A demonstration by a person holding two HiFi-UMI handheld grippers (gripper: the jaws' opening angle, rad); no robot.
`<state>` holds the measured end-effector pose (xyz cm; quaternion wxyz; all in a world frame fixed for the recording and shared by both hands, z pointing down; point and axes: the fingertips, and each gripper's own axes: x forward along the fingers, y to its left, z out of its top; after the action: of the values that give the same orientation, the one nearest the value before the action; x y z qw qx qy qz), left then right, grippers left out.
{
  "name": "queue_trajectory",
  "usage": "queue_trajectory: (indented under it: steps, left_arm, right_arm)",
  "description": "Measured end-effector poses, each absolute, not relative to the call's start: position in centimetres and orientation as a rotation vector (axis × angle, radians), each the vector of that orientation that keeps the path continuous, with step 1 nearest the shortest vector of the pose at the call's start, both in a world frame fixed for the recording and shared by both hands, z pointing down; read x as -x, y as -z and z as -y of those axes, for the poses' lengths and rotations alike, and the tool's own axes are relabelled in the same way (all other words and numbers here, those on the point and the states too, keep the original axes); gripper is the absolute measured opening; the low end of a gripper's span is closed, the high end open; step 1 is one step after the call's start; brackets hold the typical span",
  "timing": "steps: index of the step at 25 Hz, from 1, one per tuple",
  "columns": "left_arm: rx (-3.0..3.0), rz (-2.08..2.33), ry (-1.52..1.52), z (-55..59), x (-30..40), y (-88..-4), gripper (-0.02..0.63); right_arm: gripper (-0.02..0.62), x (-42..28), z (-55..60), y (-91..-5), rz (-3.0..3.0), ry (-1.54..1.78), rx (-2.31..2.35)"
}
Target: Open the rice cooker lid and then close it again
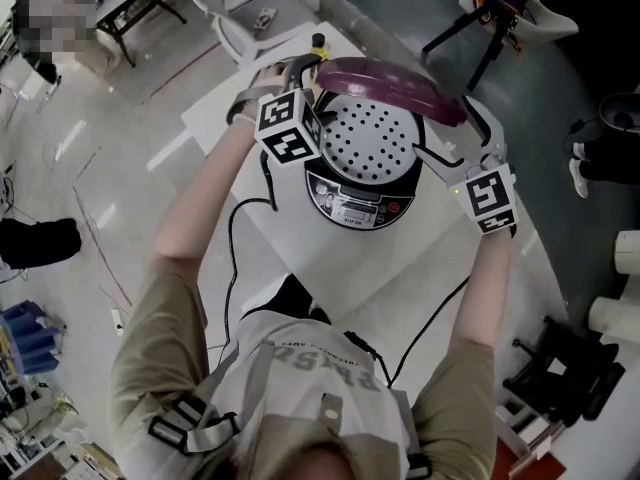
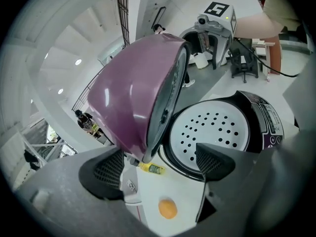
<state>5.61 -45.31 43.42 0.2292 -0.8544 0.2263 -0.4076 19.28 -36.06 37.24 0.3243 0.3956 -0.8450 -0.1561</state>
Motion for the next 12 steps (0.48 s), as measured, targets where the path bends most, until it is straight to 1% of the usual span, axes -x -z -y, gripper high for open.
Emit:
queue_trajectory:
  steps: [6,12]
  left_arm:
    - [2.334,-0.595,1.168,43.7,-5.4,-44.4,0.466]
    - [2.302,-0.55,1.219,42.4,-4.7,-45.4,0.466]
  right_arm:
    - [0.477,-17.0,33.8,-38.3,2.117,0.455,-0.91]
    - [0.48,-16.7,32.3,-40.4,2.061,0.407,-0.853]
